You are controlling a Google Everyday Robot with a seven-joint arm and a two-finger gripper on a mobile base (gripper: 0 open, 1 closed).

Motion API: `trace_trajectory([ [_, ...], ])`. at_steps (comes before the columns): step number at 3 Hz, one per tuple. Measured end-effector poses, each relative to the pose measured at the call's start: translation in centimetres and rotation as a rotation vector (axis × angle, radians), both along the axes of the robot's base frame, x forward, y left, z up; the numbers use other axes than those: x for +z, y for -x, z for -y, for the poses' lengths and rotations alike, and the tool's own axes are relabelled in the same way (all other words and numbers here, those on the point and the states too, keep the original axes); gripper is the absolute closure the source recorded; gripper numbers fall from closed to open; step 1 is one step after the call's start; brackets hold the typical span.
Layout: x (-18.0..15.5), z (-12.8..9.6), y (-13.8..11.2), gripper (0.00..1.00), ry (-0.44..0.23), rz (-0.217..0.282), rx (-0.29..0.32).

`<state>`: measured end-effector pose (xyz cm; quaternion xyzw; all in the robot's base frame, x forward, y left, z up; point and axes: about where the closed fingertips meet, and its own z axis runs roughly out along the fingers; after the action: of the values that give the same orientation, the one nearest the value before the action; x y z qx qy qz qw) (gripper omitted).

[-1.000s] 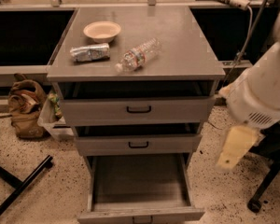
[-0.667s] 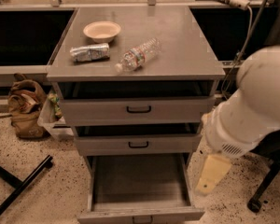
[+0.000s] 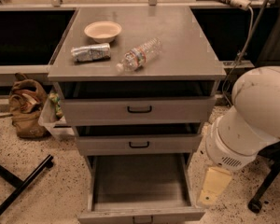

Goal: Close bottom drawer

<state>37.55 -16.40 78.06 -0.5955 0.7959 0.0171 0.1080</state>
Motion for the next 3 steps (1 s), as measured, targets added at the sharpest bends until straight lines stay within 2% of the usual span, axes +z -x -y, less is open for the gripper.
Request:
trace_trajectory([
  [1, -2.2, -1.2, 1.0, 0.00, -0.034, -0.013, 0.019],
  [2, -8.6, -4.6, 3.4, 0.00, -0.119, -0.082, 0.036],
  [3, -17.3, -6.7, 6.3, 0.00, -0.173, -0.182, -0.001],
])
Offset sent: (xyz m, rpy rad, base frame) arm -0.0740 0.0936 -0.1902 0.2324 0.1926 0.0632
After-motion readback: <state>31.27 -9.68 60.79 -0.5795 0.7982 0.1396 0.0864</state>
